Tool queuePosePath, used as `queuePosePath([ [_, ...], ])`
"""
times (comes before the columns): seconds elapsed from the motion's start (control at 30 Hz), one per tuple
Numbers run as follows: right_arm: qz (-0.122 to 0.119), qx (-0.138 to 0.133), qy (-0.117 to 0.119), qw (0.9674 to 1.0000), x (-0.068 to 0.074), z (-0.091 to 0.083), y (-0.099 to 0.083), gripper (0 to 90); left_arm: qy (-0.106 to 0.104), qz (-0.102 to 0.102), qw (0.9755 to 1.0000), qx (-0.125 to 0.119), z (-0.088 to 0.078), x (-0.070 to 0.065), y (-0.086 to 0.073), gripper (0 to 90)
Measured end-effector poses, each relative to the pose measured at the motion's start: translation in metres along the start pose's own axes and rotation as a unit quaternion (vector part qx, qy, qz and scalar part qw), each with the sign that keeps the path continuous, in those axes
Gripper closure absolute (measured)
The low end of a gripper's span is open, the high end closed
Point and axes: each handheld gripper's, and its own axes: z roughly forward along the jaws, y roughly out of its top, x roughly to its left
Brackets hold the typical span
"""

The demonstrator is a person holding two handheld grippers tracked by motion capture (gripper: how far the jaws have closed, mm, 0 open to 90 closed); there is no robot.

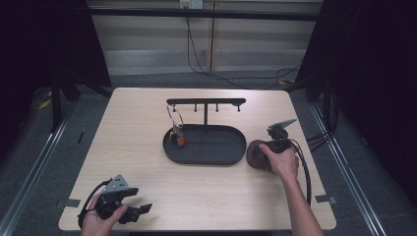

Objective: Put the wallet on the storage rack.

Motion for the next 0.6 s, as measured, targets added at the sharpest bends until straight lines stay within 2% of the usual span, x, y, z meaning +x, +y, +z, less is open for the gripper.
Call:
queuePosePath([
  [0.1,0.006,0.004,0.003,1.0000,0.000,-0.001,0.001,16.8,-0.003,0.002,1.0000,0.000,0.001,0.000,0.001,23.2],
  [0.33,0.008,0.011,-0.011,0.9998,0.005,-0.004,0.003,21.1,-0.006,0.004,1.0000,-0.001,0.001,0.000,0.000,23.2],
  [0.37,0.010,0.011,-0.011,0.9998,0.005,-0.004,0.004,23.8,-0.006,0.006,1.0000,0.001,0.001,0.000,0.001,23.1],
  [0.43,0.022,-0.009,-0.007,0.9997,0.003,-0.011,0.005,34.2,-0.009,0.008,0.9999,0.003,0.001,0.000,0.001,23.1],
  [0.6,0.025,-0.011,-0.016,0.9995,0.006,-0.015,0.006,36.1,-0.008,0.009,0.9999,0.005,0.002,0.001,0.001,23.1],
])
